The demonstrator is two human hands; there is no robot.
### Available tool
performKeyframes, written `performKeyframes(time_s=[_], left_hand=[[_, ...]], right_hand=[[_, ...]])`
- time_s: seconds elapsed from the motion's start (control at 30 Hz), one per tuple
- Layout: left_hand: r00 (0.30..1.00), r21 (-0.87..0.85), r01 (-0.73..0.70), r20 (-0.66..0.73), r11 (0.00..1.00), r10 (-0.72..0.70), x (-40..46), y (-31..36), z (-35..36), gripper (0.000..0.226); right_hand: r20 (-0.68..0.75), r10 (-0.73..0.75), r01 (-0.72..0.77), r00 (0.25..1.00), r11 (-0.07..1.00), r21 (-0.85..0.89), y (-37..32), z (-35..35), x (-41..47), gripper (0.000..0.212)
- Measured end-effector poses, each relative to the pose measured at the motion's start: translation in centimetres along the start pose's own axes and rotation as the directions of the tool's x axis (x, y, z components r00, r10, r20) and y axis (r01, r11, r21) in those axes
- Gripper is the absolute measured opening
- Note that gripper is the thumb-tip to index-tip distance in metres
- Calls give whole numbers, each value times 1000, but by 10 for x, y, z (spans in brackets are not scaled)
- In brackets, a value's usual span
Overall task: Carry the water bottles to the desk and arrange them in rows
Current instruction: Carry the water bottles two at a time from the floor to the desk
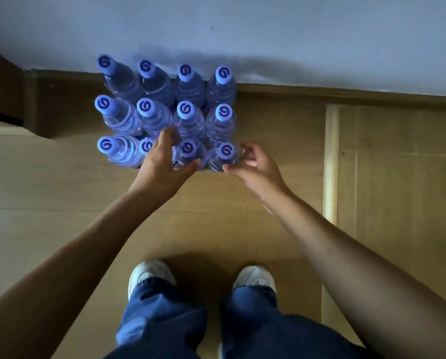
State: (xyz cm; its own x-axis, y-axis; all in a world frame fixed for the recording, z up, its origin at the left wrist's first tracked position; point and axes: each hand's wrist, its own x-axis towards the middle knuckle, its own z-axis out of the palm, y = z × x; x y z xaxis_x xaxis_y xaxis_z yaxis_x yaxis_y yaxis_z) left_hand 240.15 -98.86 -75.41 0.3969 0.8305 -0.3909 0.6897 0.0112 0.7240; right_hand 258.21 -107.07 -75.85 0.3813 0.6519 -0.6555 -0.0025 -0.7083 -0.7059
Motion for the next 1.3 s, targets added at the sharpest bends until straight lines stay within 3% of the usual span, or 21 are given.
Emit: performKeyframes(time_s=[0.17, 0.37, 0.5, 0.6, 0.73, 0.87, 1.07, 1.3], left_hand=[[994, 11, -96, -59, 995, 96, 22, -30, 27, 71], [936, 14, -292, -202, 956, 289, 24, -49, 49, 53], [908, 18, -358, -228, 934, 352, 25, -57, 56, 50], [904, 20, -405, -144, 914, 403, 22, -62, 60, 49], [925, -6, -377, -48, 926, 376, 19, -63, 62, 54], [950, -37, -309, -56, 950, 306, 15, -54, 52, 45], [972, -75, -235, -26, 969, 234, -34, 11, -11, 43], [983, -153, -178, -69, 972, 169, -148, 160, -159, 43]], right_hand=[[89, -215, 222, 973, 973, -71, 29, 12, 38, 60], [35, -462, 463, 886, 882, -84, 48, 24, 59, 61], [4, -516, 514, 856, 852, -96, 52, 23, 65, 67], [-16, -508, 505, 861, 858, -89, 59, 20, 62, 67], [-16, -508, 504, 861, 858, -100, 64, 20, 56, 59], [18, -506, 505, 862, 857, -108, 59, 14, 42, 63], [42, -518, 519, 855, 847, -113, -7, -8, -34, 50], [86, -520, 526, 850, 848, -62, -161, -43, -200, 45]])
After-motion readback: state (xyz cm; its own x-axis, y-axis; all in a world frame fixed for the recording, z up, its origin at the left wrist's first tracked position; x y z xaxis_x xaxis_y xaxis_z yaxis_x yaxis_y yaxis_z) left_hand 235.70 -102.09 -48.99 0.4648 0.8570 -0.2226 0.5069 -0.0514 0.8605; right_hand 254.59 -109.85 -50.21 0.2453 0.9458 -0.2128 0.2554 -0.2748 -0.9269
